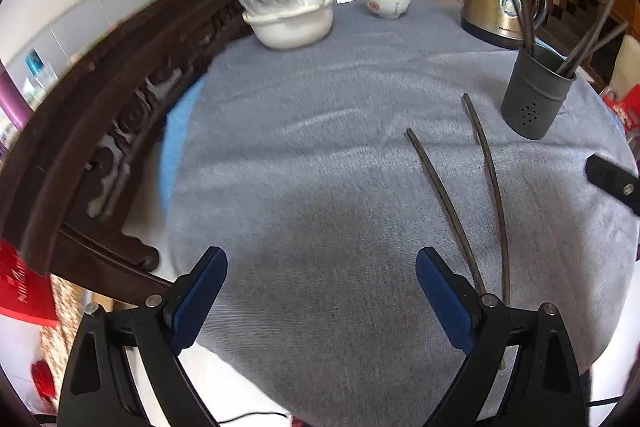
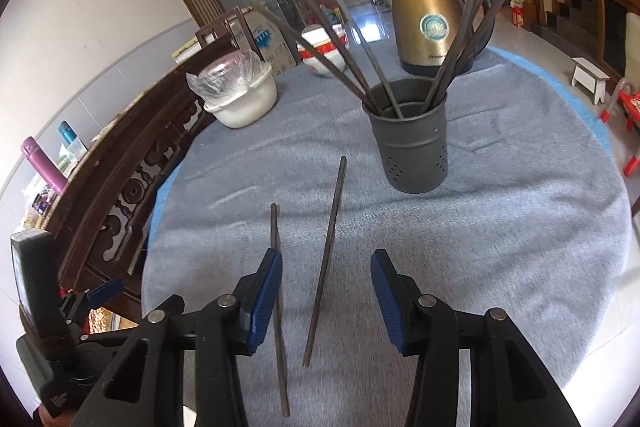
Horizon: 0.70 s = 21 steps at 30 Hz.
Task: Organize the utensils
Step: 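Close the left gripper on one dark chopstick while the right gripper grasps the other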
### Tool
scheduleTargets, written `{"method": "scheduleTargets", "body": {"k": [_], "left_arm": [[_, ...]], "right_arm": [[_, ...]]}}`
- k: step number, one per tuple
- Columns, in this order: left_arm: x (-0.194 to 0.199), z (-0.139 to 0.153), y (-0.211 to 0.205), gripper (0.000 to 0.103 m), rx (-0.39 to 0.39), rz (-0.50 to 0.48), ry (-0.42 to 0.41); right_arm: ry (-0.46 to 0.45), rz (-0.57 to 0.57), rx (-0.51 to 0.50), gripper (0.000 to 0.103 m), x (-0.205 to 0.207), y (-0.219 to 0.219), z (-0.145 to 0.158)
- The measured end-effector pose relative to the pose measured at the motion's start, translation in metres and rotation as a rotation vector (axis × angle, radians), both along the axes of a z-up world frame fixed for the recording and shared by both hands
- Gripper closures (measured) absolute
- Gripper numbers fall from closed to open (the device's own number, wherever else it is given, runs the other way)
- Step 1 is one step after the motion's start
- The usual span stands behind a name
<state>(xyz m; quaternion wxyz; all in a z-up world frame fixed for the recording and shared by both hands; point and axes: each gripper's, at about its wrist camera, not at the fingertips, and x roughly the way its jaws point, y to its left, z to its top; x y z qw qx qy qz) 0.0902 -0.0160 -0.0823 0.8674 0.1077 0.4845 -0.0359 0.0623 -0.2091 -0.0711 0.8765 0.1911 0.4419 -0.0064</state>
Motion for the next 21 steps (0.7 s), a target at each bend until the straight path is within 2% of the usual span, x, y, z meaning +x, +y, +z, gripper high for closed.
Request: {"method": "scheduleTargets", "body": {"k": [9,13,16,19,21], "left_arm": [[0.026,-0.032,0.009,0.008,-0.137,0.046,0.174],[0.030,-0.038,0.013,0.008,-0.136,0.075,0.186],[0.033,-0.040,0.014,0.008,-0.129,0.089,0.188],[0.035,-0.039,0.017,0.009,-0.131,0.094,0.189],[0.035,-0.039,0.016,0.015,-0.132,0.092,0.193]], "right_arm": [[0.154,0.073,0.028,0.080,0.035,0.018,-0.058],[0.218,0.104,0.031,0.083,0.041,0.027,-0.074],[0.260,0.128,0.010,0.091,0.044,0.033,-0.084],[0.250,0.142,-0.017,0.095,0.042,0.035,-0.085],[0.251,0.153,-0.034,0.095,0.039,0.034,-0.085]]}}
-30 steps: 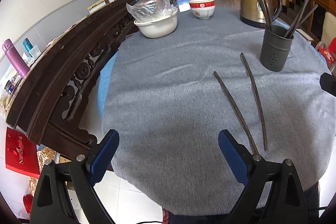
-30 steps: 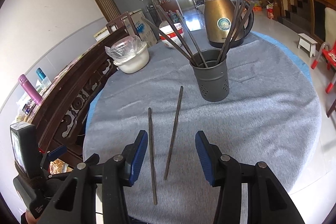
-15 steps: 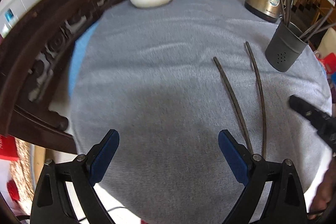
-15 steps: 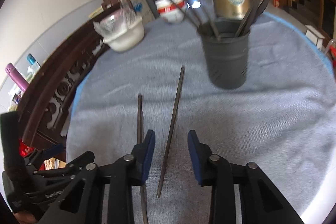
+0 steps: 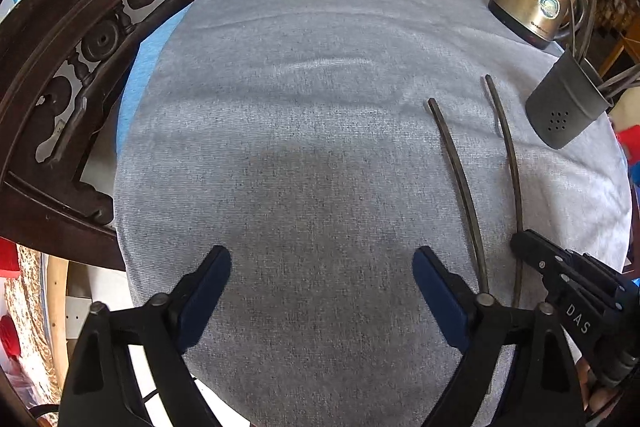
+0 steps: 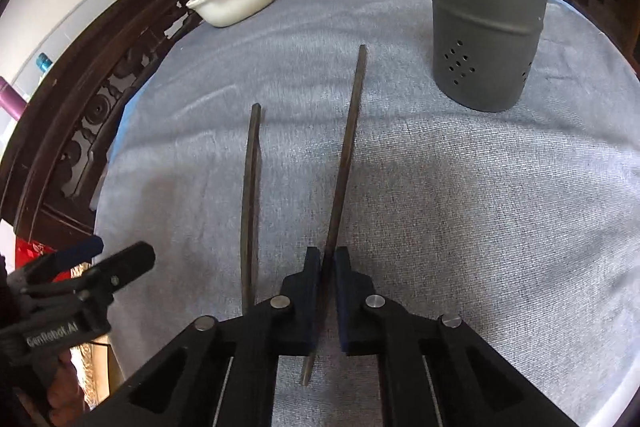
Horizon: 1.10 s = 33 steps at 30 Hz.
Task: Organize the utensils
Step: 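Close the left gripper on one dark chopstick while the right gripper grasps the other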
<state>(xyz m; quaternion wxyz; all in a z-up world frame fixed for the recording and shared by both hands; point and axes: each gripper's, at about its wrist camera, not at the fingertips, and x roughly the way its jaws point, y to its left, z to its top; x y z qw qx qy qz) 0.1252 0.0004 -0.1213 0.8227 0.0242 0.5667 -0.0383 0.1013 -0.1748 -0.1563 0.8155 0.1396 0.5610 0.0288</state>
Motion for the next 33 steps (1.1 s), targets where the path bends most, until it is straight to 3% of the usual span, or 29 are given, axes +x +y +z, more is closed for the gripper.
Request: {"method": "scheduleTargets", "body": {"k": [8,16,23,29,33], "left_arm": [[0.000,0.003,-0.008,0.020,-0.029,-0.022,0.013],[0.022,-0.001,-0.026,0.020,-0.071,-0.075,0.051],[0.048,0.000,-0.032,0.020,-0.100,-0.097,0.056],[0.064,-0.001,-0.029,0.020,-0.145,-0.076,0.077],[0.072,-0.006,-0.028,0.031,-0.164,-0.067,0.101]], "right_arm": [[0.048,-0.027,0.027,0.096,-0.029,-0.023,0.005],[0.054,-0.022,0.131,0.090,-0.047,-0.043,0.008],[-0.050,-0.055,0.144,0.075,-0.018,-0.063,0.027],[-0.067,-0.063,0.083,0.074,0.028,-0.059,0.027],[-0.025,-0.046,0.029,0.075,0.051,-0.049,0.014]]}}
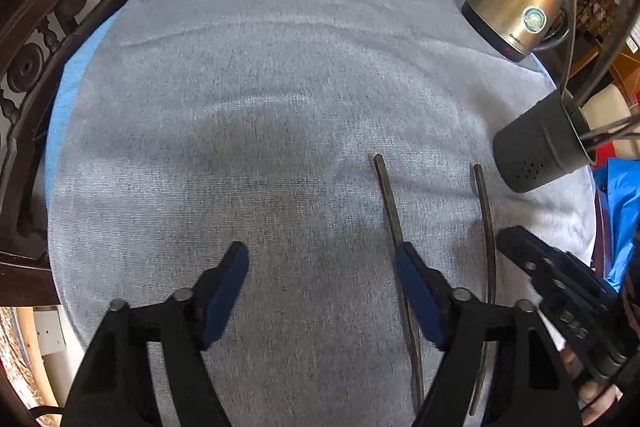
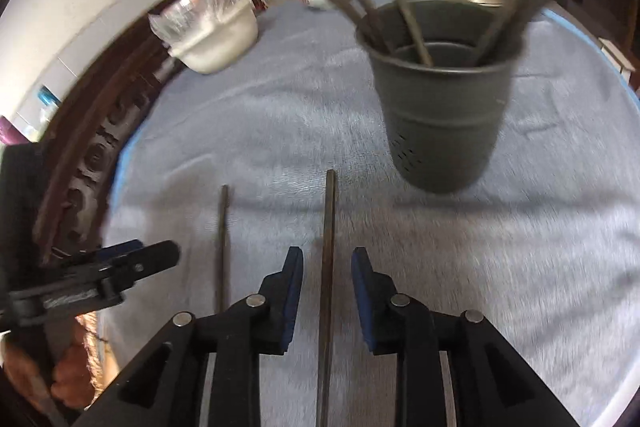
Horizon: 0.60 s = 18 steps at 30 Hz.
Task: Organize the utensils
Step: 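Close the left gripper on one dark chopstick while the right gripper grasps the other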
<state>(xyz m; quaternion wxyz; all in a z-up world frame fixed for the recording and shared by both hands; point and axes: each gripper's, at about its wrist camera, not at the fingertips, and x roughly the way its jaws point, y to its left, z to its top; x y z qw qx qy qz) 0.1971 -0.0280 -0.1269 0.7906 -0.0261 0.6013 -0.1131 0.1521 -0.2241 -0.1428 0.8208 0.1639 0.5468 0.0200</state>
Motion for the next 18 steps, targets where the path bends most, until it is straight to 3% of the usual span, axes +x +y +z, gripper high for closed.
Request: {"method": "scheduleTargets", "body": {"k": [3,8,18], "left_arm": [[0.005,-0.003,-0.001,0.034,-0.018,0.002,0.020],[0.013,-0.004,-0.005,0.034,-0.039,0.006,0.045],[0.027,-0.019,-0.036,0.035,-0.020,-0.002,0.114]], "right_arm": [[0.053,0.001,-0.043,0.077,0.013,0.007,-0.013],[0.060,-0.017,-0.081,0.095,0.018,0.003,-0.017],[0.040,-0.046,-0.009,0.097,-0.009,-0.028,-0.006]]}}
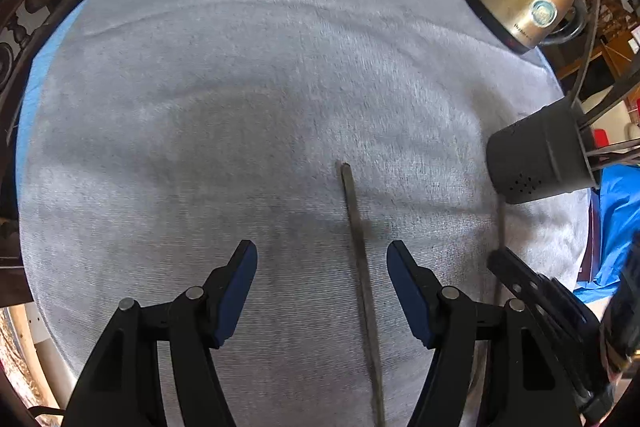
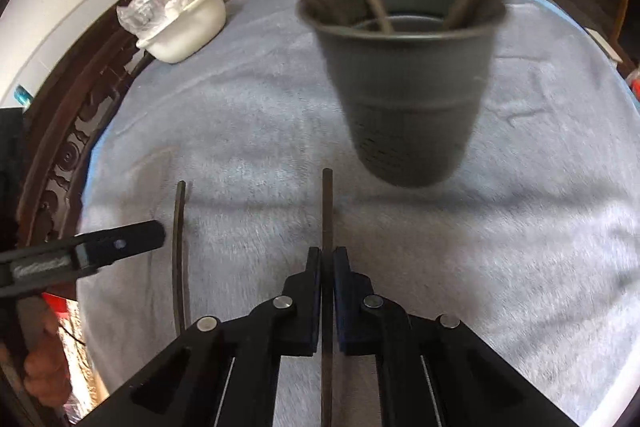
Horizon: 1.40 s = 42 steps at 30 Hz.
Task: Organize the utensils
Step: 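Close the left gripper on one dark chopstick while the right gripper grasps the other, then lift both held chopsticks upright and carry them over the grey holder cup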
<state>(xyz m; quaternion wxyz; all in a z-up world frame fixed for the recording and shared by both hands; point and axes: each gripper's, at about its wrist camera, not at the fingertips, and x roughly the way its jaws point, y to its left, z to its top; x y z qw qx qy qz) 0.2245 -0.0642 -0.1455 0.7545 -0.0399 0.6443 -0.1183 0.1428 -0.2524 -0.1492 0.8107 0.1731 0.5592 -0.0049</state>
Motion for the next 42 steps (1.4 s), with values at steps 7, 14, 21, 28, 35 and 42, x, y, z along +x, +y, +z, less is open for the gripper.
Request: {"method": "scheduleTargets", "body": {"k": [7,14,21,28,35,42], "left_arm": [[0.010,-0.008,-0.014,0.056,-0.007,0.021,0.033],[0.022,-0.010,-0.019,0.087,-0.010,0.038,0.034],[0.012,-0.012,-0.026,0.094,-0.018,0.015,0.045],[0.017,-0.016,-0.018,0.093,-0.040,0.033,0.075],[0.032,-0.015,-0.016,0.093,-0.029,0.027,0.025],[0.020,-0.005,-0.015,0.095,-0.021,0.043,-0.029]], "right_arm": [[-0.061,0.001,0.035,0.097,-0.014,-0.001,0.021],[-0.108,0.006,0.048,0.097,-0.023,0.005,0.039],[-0.133,0.000,0.047,0.097,-0.037,0.002,0.050],[-0.132,-0.018,0.046,0.097,-0.039,0.000,0.050],[-0.139,-0.014,0.044,0.097,-0.037,0.005,0.049],[-0.195,-0.010,0.031,0.097,-0.042,0.004,0.065]]}}
